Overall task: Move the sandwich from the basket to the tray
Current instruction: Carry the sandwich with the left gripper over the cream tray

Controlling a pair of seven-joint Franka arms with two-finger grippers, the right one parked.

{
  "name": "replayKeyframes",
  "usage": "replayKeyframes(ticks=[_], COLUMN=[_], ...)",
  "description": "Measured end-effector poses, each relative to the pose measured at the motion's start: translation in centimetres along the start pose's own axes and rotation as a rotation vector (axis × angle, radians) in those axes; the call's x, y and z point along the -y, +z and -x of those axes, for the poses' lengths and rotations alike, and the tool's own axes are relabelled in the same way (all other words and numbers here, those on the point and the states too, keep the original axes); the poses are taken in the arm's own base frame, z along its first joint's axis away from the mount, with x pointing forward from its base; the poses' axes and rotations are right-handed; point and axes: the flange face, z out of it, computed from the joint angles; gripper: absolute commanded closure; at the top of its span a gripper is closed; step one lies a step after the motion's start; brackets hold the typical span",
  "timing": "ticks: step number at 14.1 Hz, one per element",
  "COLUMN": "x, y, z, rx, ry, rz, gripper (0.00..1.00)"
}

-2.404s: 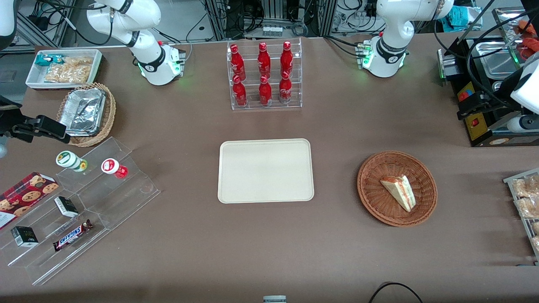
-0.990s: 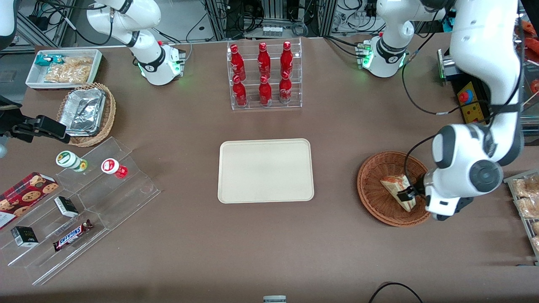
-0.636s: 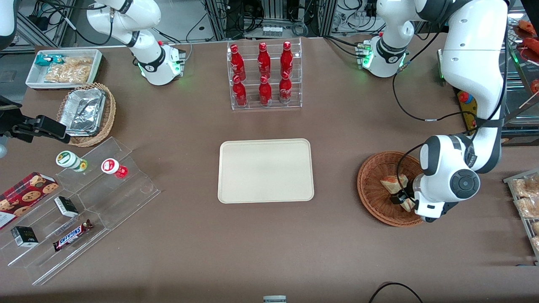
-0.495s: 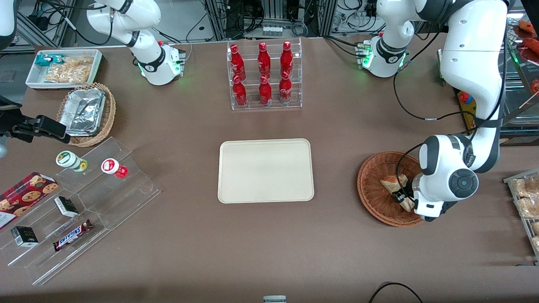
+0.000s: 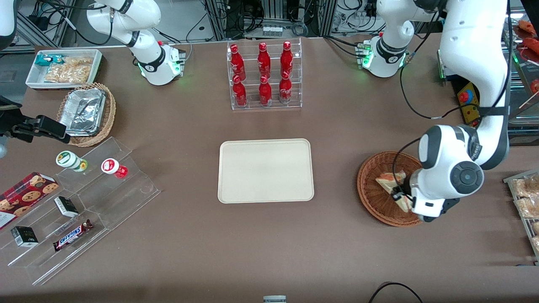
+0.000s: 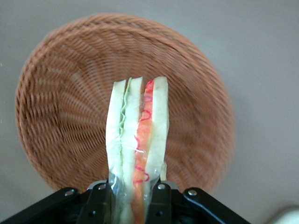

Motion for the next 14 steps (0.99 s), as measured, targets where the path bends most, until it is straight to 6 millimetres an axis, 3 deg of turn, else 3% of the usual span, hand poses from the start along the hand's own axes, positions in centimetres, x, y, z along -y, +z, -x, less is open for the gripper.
replayKeyframes(ticks=[2,4,6,9,14], x=[-5.3,-11.1,-16.1,-22.3,-28.7], y=[-2.4,-2.4,-1.0,1.9,7.8], z=[4.7,10.5,15.5,20.3,27.0], rx=[-0.016,-0.036,-0.048,-0.067,-0.033], ry=[0.034,0.108,0.193,0.301,0.567], rz=[-0.004,-0.012,-0.022,-0.025,0.01], gripper=[0.72,0.72,0.72,0.72,0.72])
